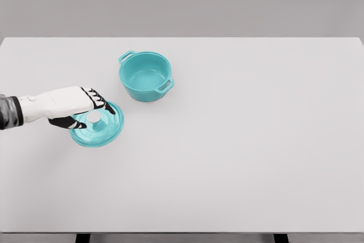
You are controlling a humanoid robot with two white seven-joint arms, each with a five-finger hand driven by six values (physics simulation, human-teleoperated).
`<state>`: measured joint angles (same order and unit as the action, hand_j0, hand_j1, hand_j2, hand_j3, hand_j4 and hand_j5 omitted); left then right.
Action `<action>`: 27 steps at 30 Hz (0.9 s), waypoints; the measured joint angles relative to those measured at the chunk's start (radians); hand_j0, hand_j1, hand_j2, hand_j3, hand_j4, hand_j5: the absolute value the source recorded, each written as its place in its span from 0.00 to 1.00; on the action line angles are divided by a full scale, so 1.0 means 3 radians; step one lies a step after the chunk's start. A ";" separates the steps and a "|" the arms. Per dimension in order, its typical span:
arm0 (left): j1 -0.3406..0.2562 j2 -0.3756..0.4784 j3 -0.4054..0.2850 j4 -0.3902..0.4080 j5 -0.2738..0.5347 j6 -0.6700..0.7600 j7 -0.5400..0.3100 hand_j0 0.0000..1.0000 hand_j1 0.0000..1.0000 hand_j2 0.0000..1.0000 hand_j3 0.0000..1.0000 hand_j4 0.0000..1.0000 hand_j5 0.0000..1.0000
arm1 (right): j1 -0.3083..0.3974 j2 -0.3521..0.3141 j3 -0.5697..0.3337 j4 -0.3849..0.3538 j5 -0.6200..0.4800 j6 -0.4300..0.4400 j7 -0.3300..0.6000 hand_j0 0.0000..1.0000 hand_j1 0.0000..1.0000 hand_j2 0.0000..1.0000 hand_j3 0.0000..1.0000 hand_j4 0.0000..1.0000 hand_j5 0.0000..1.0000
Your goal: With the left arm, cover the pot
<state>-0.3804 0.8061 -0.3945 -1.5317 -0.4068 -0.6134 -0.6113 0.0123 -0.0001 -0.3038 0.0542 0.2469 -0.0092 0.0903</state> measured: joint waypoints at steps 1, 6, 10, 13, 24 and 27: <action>-0.0005 -0.0006 0.0000 0.0008 -0.0008 0.0000 0.0000 0.79 0.79 0.79 0.79 0.79 0.79 | 0.0000 0.0000 0.0000 0.0000 0.0000 0.0000 0.0000 1.00 1.00 1.00 1.00 1.00 1.00; -0.0020 -0.0047 -0.0018 0.0080 -0.0029 0.0000 0.0000 0.79 0.79 0.79 0.79 0.79 0.79 | 0.0000 0.0000 0.0000 0.0001 0.0000 0.0000 0.0000 1.00 1.00 1.00 1.00 1.00 1.00; -0.0041 -0.0064 -0.0032 0.0124 -0.0052 0.0000 0.0000 0.79 0.79 0.79 0.79 0.79 0.79 | 0.0000 0.0000 0.0000 0.0001 0.0000 0.0000 0.0000 1.00 1.00 1.00 1.00 1.00 1.00; -0.0041 -0.0070 -0.0038 0.0145 -0.0078 0.0000 0.0000 0.79 0.79 0.79 0.79 0.79 0.79 | 0.0000 0.0000 0.0000 0.0001 0.0000 0.0000 0.0000 1.00 1.00 1.00 1.00 1.00 1.00; -0.0066 -0.0177 -0.0044 0.0277 -0.0160 0.0000 0.0000 0.77 0.77 0.77 0.77 0.77 0.77 | 0.0000 0.0000 0.0000 0.0000 0.0000 0.0000 0.0000 1.00 1.00 1.00 1.00 1.00 1.00; -0.0072 -0.0182 -0.0044 0.0309 -0.0171 0.0000 0.0000 0.76 0.76 0.76 0.76 0.76 0.76 | 0.0000 0.0000 0.0000 0.0001 0.0000 0.0000 0.0000 1.00 1.00 1.00 1.00 1.00 1.00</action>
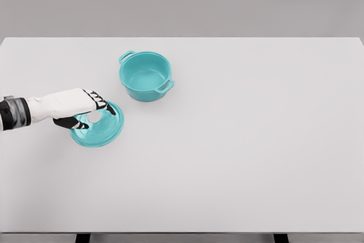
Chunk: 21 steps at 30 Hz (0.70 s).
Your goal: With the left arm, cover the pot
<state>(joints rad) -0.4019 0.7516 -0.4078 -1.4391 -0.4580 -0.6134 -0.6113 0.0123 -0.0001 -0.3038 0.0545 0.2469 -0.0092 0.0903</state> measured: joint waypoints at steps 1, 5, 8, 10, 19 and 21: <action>0.0005 -0.0001 0.0000 0.0009 -0.0002 0.0000 0.0000 0.76 0.76 0.76 0.76 0.76 0.76 | 0.0000 0.0000 0.0000 0.0000 0.0000 0.0000 0.0000 1.00 1.00 1.00 1.00 1.00 1.00; 0.0005 -0.0002 -0.0001 0.0026 -0.0006 0.0000 0.0000 0.71 0.71 0.71 0.71 0.71 0.71 | 0.0000 0.0000 0.0000 -0.0001 0.0000 0.0000 0.0000 1.00 1.00 1.00 1.00 1.00 1.00; 0.0005 -0.0003 -0.0001 0.0031 -0.0006 0.0000 0.0000 0.69 0.69 0.69 0.69 0.69 0.69 | 0.0000 0.0000 0.0000 0.0000 0.0000 0.0000 0.0000 1.00 1.00 1.00 1.00 1.00 1.00; 0.0000 -0.0003 -0.0002 0.0043 -0.0006 0.0000 0.0000 0.67 0.67 0.67 0.67 0.67 0.67 | 0.0000 0.0000 0.0000 0.0000 0.0000 0.0000 0.0000 1.00 1.00 1.00 1.00 1.00 1.00; 0.0005 -0.0003 -0.0013 0.0064 -0.0004 0.0000 0.0000 0.61 0.61 0.61 0.61 0.61 0.61 | 0.0000 0.0000 0.0000 0.0000 0.0000 0.0000 0.0000 1.00 1.00 1.00 1.00 1.00 1.00; 0.0005 -0.0003 -0.0018 0.0066 -0.0002 0.0000 0.0000 0.59 0.59 0.59 0.59 0.59 0.59 | 0.0000 0.0000 0.0000 0.0000 0.0000 0.0000 0.0000 1.00 1.00 1.00 1.00 1.00 1.00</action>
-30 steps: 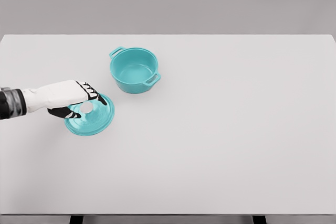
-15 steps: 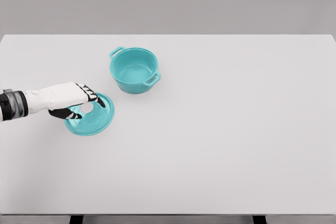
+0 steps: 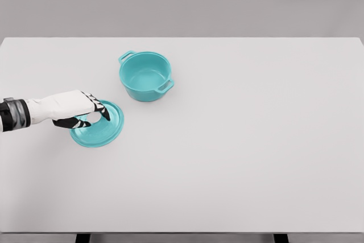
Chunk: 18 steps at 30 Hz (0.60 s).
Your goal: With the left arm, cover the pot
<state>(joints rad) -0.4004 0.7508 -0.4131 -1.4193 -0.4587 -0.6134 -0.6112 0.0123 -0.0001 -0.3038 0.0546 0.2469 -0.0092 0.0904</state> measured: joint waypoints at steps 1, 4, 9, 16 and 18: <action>0.0000 0.0000 -0.0001 0.0001 0.0000 0.0000 0.0000 0.58 0.58 0.58 0.58 0.58 0.58 | 0.0000 0.0000 0.0000 0.0000 0.0000 0.0000 0.0000 1.00 1.00 1.00 1.00 1.00 1.00; 0.0000 0.0000 -0.0004 0.0001 0.0000 0.0000 0.0000 0.55 0.55 0.55 0.55 0.55 0.55 | 0.0000 0.0000 0.0000 0.0000 0.0000 0.0000 0.0000 1.00 1.00 1.00 1.00 1.00 1.00; 0.0000 0.0001 -0.0005 -0.0004 0.0002 0.0000 0.0000 0.55 0.55 0.55 0.55 0.55 0.55 | 0.0000 0.0000 0.0000 -0.0001 0.0000 0.0000 0.0000 1.00 1.00 1.00 1.00 1.00 1.00; -0.0010 0.0020 0.0004 -0.0036 0.0026 0.0000 0.0000 0.55 0.55 0.55 0.55 0.55 0.55 | 0.0000 0.0000 0.0000 -0.0001 0.0000 0.0000 0.0000 1.00 1.00 1.00 1.00 1.00 1.00; -0.0031 0.0031 0.0008 -0.0040 0.0033 0.0000 0.0000 0.55 0.55 0.55 0.55 0.55 0.55 | 0.0000 0.0000 0.0000 0.0000 0.0000 0.0000 0.0000 1.00 1.00 1.00 1.00 1.00 1.00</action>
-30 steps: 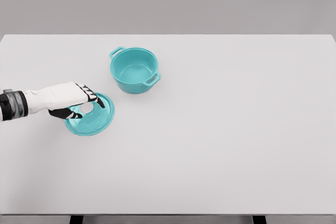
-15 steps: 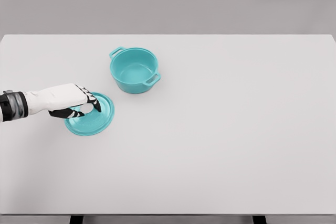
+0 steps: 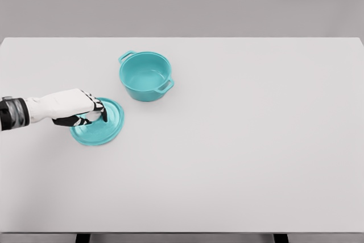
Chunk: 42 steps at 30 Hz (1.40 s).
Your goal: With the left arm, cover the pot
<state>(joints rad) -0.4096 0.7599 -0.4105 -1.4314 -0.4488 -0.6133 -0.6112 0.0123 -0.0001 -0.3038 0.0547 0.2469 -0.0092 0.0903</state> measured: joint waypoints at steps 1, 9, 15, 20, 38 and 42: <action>0.0000 0.0005 0.0002 -0.0003 0.0002 0.0000 0.0000 0.55 0.55 0.55 0.55 0.55 0.55 | 0.0000 0.0000 0.0000 0.0000 0.0000 0.0000 0.0000 1.00 1.00 1.00 1.00 1.00 1.00; -0.0010 0.0106 0.0020 -0.0154 0.0014 -0.0001 0.0000 0.55 0.55 0.55 0.55 0.55 0.55 | 0.0000 0.0000 0.0000 -0.0001 0.0000 0.0000 0.0000 1.00 1.00 1.00 1.00 1.00 1.00; -0.0097 0.0258 0.0015 -0.0276 0.0018 0.0000 0.0005 0.55 0.55 0.55 0.55 0.55 0.55 | 0.0000 0.0000 0.0000 0.0000 0.0000 0.0000 0.0000 1.00 1.00 1.00 1.00 1.00 1.00; -0.0184 0.0297 -0.0003 -0.0295 0.0014 0.0000 0.0006 0.55 0.55 0.55 0.55 0.55 0.55 | 0.0000 0.0000 0.0000 0.0001 0.0000 0.0000 0.0000 1.00 1.00 1.00 1.00 1.00 1.00; -0.0404 0.0273 -0.0014 -0.0291 -0.0017 0.0000 0.0006 0.55 0.55 0.55 0.55 0.55 0.55 | 0.0000 0.0000 0.0000 0.0000 0.0000 0.0000 0.0000 1.00 1.00 1.00 1.00 1.00 1.00; -0.0455 0.0260 -0.0014 -0.0298 -0.0021 0.0000 0.0006 0.55 0.55 0.55 0.55 0.55 0.55 | 0.0000 0.0000 0.0000 0.0000 0.0000 0.0000 0.0000 1.00 1.00 1.00 1.00 1.00 1.00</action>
<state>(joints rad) -0.5460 0.8379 -0.4146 -1.5209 -0.4552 -0.6133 -0.6094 0.0123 -0.0001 -0.3038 0.0546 0.2469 -0.0092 0.0903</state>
